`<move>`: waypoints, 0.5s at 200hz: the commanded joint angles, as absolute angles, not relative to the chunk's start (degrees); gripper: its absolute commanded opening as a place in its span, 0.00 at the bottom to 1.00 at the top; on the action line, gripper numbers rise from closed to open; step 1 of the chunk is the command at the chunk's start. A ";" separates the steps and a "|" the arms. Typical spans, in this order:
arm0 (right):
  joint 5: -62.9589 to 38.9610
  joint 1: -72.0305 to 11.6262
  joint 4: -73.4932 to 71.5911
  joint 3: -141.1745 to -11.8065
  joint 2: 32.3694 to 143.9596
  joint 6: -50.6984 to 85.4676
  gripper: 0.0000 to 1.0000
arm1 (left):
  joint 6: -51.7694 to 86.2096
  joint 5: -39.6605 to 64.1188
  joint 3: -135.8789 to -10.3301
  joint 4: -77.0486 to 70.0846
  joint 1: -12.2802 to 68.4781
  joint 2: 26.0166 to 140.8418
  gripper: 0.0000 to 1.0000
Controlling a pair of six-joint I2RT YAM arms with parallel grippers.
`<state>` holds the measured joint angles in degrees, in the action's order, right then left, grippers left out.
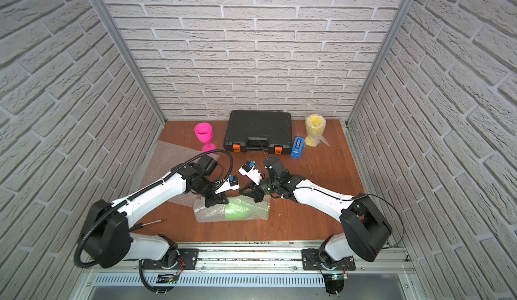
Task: Wrap wine glasses in bubble wrap
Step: Stick the tape on the bubble wrap.
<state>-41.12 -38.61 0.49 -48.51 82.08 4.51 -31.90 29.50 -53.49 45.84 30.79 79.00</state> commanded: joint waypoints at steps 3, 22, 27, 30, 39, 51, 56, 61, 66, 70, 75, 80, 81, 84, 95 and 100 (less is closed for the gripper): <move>-41.61 -40.28 -1.85 -47.40 79.50 5.14 0.03 | -31.90 31.03 -53.31 45.31 30.28 78.40 0.00; -41.55 -41.37 -1.73 -46.56 79.04 5.24 0.03 | -31.72 31.11 -53.31 45.38 30.10 78.49 0.00; -41.39 -41.67 -1.67 -46.30 79.00 5.15 0.03 | -31.68 31.17 -53.20 45.40 30.08 78.46 0.00; -41.32 -41.79 -1.63 -46.20 78.95 5.06 0.03 | -31.65 31.16 -53.24 45.38 30.06 78.49 0.00; -41.32 -42.09 -1.35 -45.75 78.93 4.91 0.03 | -31.64 31.16 -53.27 45.46 30.06 78.57 0.00; -40.98 -42.52 -1.66 -44.82 79.15 4.78 0.03 | -31.56 31.20 -53.26 45.47 29.86 78.57 0.00; -40.82 -42.69 -1.83 -44.45 79.27 4.80 0.03 | -31.55 31.20 -53.26 45.45 29.81 78.58 0.00; -40.58 -43.00 -2.02 -43.87 79.43 4.80 0.03 | -31.47 31.20 -53.26 45.44 29.75 78.62 0.00; -40.31 -43.13 -2.34 -43.41 79.53 4.89 0.03 | -31.46 31.20 -53.28 45.54 29.72 78.58 0.00; -40.15 -43.23 -2.77 -42.91 79.69 5.01 0.03 | -31.46 31.15 -53.29 45.57 29.73 78.57 0.00; -39.87 -43.32 -3.45 -42.21 80.00 5.32 0.03 | -31.40 31.24 -53.26 45.55 29.71 78.57 0.00; -39.67 -43.33 -4.37 -41.41 80.20 5.74 0.03 | -31.38 31.31 -53.31 45.52 29.70 78.57 0.00; -39.61 -43.33 -4.60 -41.27 80.31 5.81 0.03 | -31.38 31.30 -53.33 45.57 29.66 78.57 0.00; -39.46 -43.33 -5.22 -40.78 80.47 6.11 0.03 | -31.38 31.31 -53.29 45.49 29.64 78.57 0.00; -38.80 -43.42 -7.05 -39.47 81.39 7.12 0.03 | -31.29 31.29 -53.31 45.54 29.57 78.57 0.00; -38.41 -43.42 -7.73 -38.95 81.80 7.62 0.03 | -31.29 31.29 -53.26 45.53 29.54 78.57 0.00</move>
<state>-40.03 -42.96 -2.17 -41.36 80.34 5.56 -31.55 29.89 -53.49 45.87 30.04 79.00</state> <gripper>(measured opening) 0.042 0.058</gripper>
